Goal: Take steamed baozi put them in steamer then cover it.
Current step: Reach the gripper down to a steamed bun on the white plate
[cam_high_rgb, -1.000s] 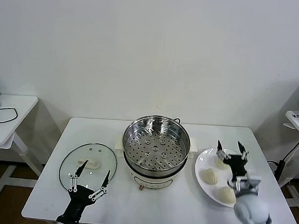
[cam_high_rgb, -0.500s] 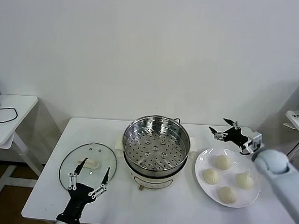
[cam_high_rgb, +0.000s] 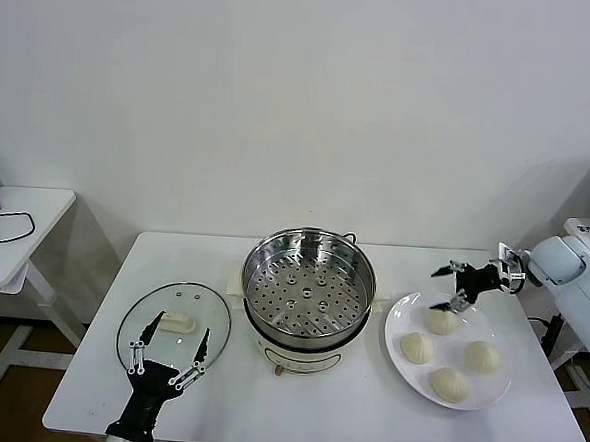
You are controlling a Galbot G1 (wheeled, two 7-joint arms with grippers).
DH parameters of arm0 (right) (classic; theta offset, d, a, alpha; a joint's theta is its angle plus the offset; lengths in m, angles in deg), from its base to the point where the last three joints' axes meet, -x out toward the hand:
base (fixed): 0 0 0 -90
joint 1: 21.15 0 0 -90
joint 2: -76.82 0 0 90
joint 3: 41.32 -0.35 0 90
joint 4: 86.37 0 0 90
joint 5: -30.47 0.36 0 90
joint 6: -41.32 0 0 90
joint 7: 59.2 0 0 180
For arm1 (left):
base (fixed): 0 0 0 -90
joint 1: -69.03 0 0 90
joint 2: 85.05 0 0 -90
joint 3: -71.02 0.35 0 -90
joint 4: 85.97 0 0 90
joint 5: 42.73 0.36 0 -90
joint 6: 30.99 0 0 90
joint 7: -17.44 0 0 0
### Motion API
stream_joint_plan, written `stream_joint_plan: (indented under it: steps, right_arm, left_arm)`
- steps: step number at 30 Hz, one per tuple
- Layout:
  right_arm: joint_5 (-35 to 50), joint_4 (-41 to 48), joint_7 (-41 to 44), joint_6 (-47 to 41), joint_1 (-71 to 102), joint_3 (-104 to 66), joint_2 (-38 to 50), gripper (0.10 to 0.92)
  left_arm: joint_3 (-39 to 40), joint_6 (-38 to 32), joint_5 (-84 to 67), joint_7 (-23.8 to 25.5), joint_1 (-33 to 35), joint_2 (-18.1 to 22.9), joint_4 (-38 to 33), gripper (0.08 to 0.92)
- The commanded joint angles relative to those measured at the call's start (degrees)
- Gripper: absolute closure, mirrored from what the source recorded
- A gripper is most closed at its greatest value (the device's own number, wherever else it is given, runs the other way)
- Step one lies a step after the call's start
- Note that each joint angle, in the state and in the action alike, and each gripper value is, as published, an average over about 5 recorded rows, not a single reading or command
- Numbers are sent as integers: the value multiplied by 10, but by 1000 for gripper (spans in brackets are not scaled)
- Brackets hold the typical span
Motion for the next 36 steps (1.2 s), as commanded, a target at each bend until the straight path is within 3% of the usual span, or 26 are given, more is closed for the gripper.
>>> stream_joint_plan:
  steps: [1,11,25,36]
  right_arm:
    - [-100,63,104,8,-65,57,-41,203]
    - [-130,107,8,34,-47,53,-92,203]
    - [-172,121,-14,50,-29,46,-107,206]
    - [-175,101,-24,62,-24,53,-97,334]
  left_arm:
    - [-1,2,0,-1,1,2,-1,177]
    - [-4,0,0,-4,6,4,-1,177]
    - [1,-4,0,-4,8,5,3,177]
    - [1,-8,0,-5,11,5,2,177]
